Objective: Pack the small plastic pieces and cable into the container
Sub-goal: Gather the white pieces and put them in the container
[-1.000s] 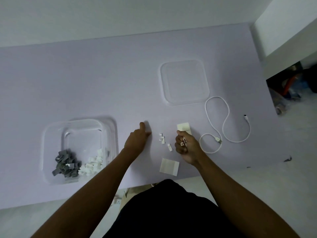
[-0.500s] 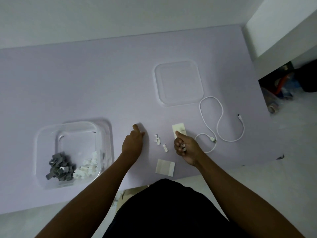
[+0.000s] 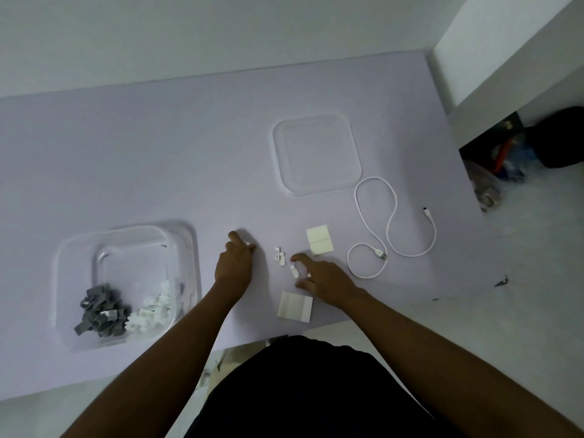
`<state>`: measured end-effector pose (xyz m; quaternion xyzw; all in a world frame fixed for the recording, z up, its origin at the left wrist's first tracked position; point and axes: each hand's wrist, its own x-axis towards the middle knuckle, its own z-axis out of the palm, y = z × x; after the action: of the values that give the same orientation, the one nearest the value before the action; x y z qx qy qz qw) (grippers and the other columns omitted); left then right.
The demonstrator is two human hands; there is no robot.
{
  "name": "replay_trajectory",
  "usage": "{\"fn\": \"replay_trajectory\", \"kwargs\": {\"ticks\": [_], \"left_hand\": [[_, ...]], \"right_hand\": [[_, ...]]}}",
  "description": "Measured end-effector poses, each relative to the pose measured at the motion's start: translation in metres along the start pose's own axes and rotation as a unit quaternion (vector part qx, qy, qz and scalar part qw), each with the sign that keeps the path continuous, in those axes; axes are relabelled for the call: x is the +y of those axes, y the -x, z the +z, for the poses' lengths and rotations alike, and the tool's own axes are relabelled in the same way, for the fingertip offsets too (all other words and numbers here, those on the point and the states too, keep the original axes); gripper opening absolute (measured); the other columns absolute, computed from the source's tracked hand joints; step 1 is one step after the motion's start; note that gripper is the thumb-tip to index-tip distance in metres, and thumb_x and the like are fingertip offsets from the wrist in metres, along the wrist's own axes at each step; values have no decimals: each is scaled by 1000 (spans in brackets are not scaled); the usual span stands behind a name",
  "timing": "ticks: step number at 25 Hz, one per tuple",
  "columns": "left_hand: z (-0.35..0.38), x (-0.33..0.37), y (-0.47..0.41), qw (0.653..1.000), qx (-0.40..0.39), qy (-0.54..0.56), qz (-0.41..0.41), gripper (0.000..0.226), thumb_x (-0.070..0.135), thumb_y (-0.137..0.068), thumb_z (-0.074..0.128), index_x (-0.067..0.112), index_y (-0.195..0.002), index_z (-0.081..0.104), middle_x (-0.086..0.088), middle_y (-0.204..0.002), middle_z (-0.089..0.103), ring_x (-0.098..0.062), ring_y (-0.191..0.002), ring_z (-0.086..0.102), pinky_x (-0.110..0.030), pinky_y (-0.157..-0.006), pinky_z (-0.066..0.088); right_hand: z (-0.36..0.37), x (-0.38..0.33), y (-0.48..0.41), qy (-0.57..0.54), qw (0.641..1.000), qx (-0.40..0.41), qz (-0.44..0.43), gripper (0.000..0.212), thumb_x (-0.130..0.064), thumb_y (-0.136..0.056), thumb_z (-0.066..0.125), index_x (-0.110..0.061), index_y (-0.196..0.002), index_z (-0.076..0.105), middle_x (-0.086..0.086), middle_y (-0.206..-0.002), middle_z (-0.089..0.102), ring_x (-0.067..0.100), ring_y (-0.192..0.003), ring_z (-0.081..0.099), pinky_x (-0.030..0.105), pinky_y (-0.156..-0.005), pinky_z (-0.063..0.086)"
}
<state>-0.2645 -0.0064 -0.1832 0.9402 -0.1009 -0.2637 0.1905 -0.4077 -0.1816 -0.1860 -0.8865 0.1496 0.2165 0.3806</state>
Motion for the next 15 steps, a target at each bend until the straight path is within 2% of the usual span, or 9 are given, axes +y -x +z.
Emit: {"fn": "replay_trajectory", "kwargs": {"ticks": [2, 4, 6, 7, 9, 11, 13, 14, 15], "left_hand": [[0, 2, 2, 1000, -10, -2, 0, 35, 32, -103, 41, 0, -116, 36, -28, -101, 63, -49, -91, 64, -50, -74, 52], [-4, 3, -1, 999, -39, 5, -12, 34, 31, -103, 41, 0, -116, 37, -25, -100, 63, -46, -91, 64, -47, -75, 51], [-15, 5, -3, 989, -120, 82, -28, 27, 32, -102, 42, 5, -107, 43, -14, -89, 59, -35, -80, 59, -37, -66, 43], [-21, 6, -3, 963, -182, 195, -39, 22, 31, -101, 43, 11, -93, 45, -8, -78, 51, -26, -67, 50, -32, -58, 36], [-37, 8, -2, 845, -294, 437, -91, 28, 26, -96, 44, 18, -70, 34, -1, -63, 33, -15, -50, 25, -26, -45, 18], [-48, 6, 2, 738, -355, 562, -110, 20, 22, -86, 41, 18, -68, 33, 0, -59, 31, -10, -41, 18, -20, -39, 13], [-49, 0, 5, 688, -371, 612, -122, 11, 20, -81, 38, 16, -75, 46, -3, -60, 41, -8, -35, 24, -15, -38, 14], [-48, -4, 5, 682, -370, 618, -128, 14, 18, -79, 38, 14, -78, 51, -6, -63, 47, -8, -35, 26, -14, -38, 14], [-48, -6, 6, 684, -366, 616, -133, 17, 17, -78, 37, 13, -79, 54, -8, -67, 50, -8, -35, 29, -13, -38, 14]], "right_hand": [[2, 1, -3, 22, 1000, 15, -14, 44, -37, -89, 68, -28, -128, 51, 7, -91, 72, 27, -81, 68, 39, -71, 54], [3, 0, -4, -9, 1000, 22, 1, 37, -35, -88, 71, -21, -118, 56, 6, -86, 68, 23, -78, 66, 37, -70, 53], [5, -4, -4, -185, 979, 57, 65, 30, -34, -85, 76, -17, -104, 61, 0, -77, 62, 13, -67, 59, 29, -61, 48], [4, -5, -3, -325, 937, 68, 111, 25, -33, -85, 76, -16, -96, 62, -1, -71, 57, 11, -57, 51, 26, -53, 43], [-3, -9, 5, -576, 800, 41, 165, 18, -32, -88, 66, -17, -85, 58, 1, -62, 42, 11, -43, 34, 21, -43, 27], [-9, -12, 15, -705, 694, 8, 144, 15, -30, -89, 53, -17, -82, 56, 2, -63, 42, 10, -41, 30, 19, -42, 21], [-12, -13, 20, -735, 666, 3, 129, 21, -27, -89, 45, -13, -80, 58, 5, -66, 51, 12, -42, 36, 18, -41, 25], [-13, -14, 19, -715, 684, 19, 147, 25, -26, -91, 45, -11, -78, 59, 7, -67, 55, 13, -42, 39, 18, -41, 26], [-11, -15, 17, -667, 724, 46, 170, 28, -27, -94, 48, -10, -75, 61, 8, -67, 57, 14, -42, 41, 19, -42, 27]]}}
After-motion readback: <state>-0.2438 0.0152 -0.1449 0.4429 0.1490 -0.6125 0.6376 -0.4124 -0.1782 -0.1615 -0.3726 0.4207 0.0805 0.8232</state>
